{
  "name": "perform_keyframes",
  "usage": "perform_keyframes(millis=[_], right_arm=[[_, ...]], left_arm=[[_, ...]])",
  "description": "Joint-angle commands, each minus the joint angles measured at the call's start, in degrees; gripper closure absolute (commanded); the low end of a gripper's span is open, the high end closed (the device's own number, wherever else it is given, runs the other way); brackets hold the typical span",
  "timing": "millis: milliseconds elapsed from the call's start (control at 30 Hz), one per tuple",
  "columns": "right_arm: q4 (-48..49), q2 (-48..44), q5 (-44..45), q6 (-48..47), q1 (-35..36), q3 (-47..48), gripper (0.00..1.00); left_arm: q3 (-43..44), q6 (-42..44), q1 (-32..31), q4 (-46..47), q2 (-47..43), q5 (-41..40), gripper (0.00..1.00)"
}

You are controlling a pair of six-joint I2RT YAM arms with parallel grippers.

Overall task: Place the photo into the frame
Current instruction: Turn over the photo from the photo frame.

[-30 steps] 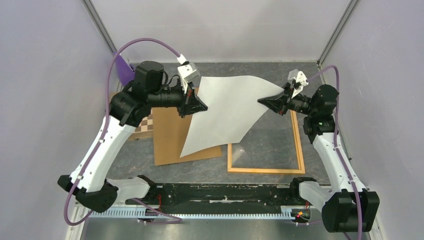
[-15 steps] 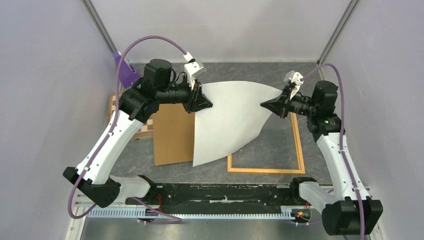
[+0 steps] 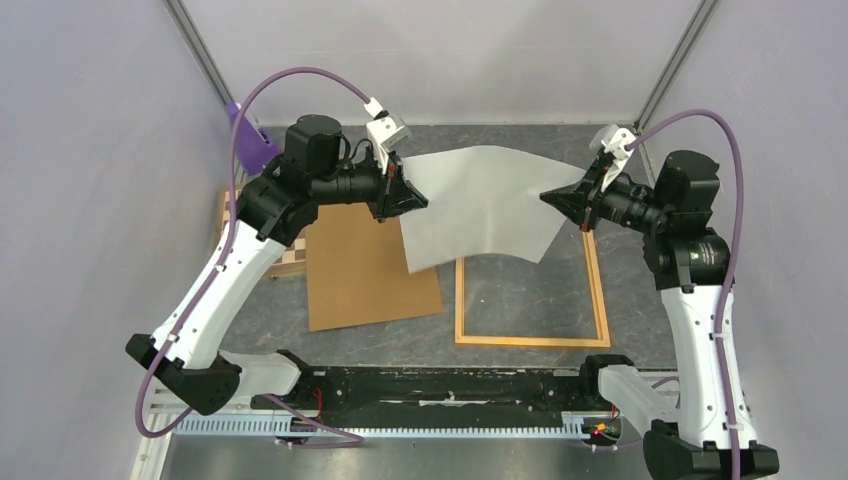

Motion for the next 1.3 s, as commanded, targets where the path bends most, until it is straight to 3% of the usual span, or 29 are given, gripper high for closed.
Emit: perform_keyframes(millis=[0,300,600,667,800,1267], right_arm=[[-8.7,-3.0,4.7,-3.2,-0.1,3.6,1.00],[-17.8,-6.8,13.5,-8.2,-0.1,4.6,1.00],[-22.7,-6.2,22.8,-10.1,-2.1,2.1,1.00],[-22.8,-5.3,22.8,-10.1,-2.8,1.3,1.00],[-23.2,-2.0,23.5,-11.0,-3.5,1.2,1.00],[-20.1,10.2,28.5,-18.6,-6.4,-0.6,1.00]], left_arm=[[-0.3,-2.3,-0.9,2.6,-1.5,2.3,0.89],[-1.3,-2.3,-2.7,2.7,-2.0,2.9,0.80],[-2.8,0.7,-5.5,2.8,0.9,0.8,0.54],[-3.2,1.2,-5.6,3.2,1.1,-0.3,0.38],[-3.5,2.2,-5.6,3.8,0.8,-2.7,0.21],[-4.5,4.6,-5.6,4.2,0.2,-6.4,0.15]])
